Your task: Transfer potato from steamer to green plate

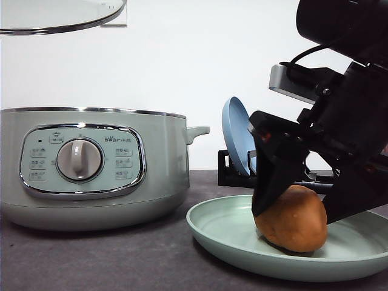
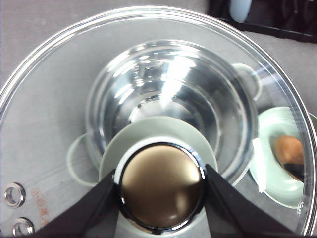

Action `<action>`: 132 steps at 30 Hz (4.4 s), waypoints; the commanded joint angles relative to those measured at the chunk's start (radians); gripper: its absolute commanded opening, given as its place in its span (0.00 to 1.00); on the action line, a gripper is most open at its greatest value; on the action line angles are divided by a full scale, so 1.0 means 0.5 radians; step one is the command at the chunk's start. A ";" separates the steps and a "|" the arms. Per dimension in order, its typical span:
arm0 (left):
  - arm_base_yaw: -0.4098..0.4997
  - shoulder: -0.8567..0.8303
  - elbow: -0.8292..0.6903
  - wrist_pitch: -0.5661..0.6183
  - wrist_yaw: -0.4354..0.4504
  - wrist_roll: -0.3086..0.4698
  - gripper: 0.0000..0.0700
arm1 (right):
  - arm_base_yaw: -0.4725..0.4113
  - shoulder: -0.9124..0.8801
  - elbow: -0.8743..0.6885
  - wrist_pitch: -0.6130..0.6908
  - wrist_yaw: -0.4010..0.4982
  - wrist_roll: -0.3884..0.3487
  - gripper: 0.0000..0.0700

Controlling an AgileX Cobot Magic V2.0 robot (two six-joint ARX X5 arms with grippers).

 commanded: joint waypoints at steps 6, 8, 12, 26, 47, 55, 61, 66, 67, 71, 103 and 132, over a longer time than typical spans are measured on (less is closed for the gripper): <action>-0.100 0.085 0.058 0.091 0.016 0.026 0.00 | 0.010 -0.061 0.020 0.007 0.046 0.017 0.87; -0.122 0.127 0.059 0.097 0.016 0.027 0.00 | -0.005 -0.126 0.050 -0.029 0.074 -0.001 0.87; -0.154 0.234 0.059 0.149 0.015 0.032 0.00 | -0.034 -0.307 0.133 -0.125 0.108 -0.057 0.87; -0.232 0.623 0.059 0.360 0.013 0.048 0.00 | -0.061 -0.859 0.353 -0.455 0.246 -0.214 0.87; -0.254 0.811 0.058 0.393 -0.044 0.077 0.00 | -0.075 -0.948 0.353 -0.512 0.318 -0.257 0.87; -0.254 0.855 0.058 0.383 -0.074 0.085 0.00 | -0.085 -0.948 0.353 -0.512 0.318 -0.257 0.87; -0.268 0.897 0.058 0.381 -0.073 0.085 0.00 | -0.085 -0.948 0.353 -0.512 0.318 -0.258 0.87; -0.288 0.938 0.058 0.378 -0.074 0.085 0.00 | -0.085 -0.948 0.353 -0.512 0.318 -0.260 0.87; -0.293 0.945 0.058 0.378 -0.074 0.085 0.00 | -0.085 -0.948 0.353 -0.513 0.318 -0.260 0.87; -0.307 0.957 0.058 0.369 -0.073 0.077 0.00 | -0.085 -0.948 0.353 -0.514 0.317 -0.261 0.87; -0.322 0.248 0.063 0.227 0.117 -0.030 0.79 | -0.085 -0.948 0.353 -0.625 -0.195 -0.265 0.87; -0.321 0.077 0.063 0.031 0.163 -0.028 0.01 | -0.084 -0.948 0.353 -0.667 -0.516 -0.273 0.00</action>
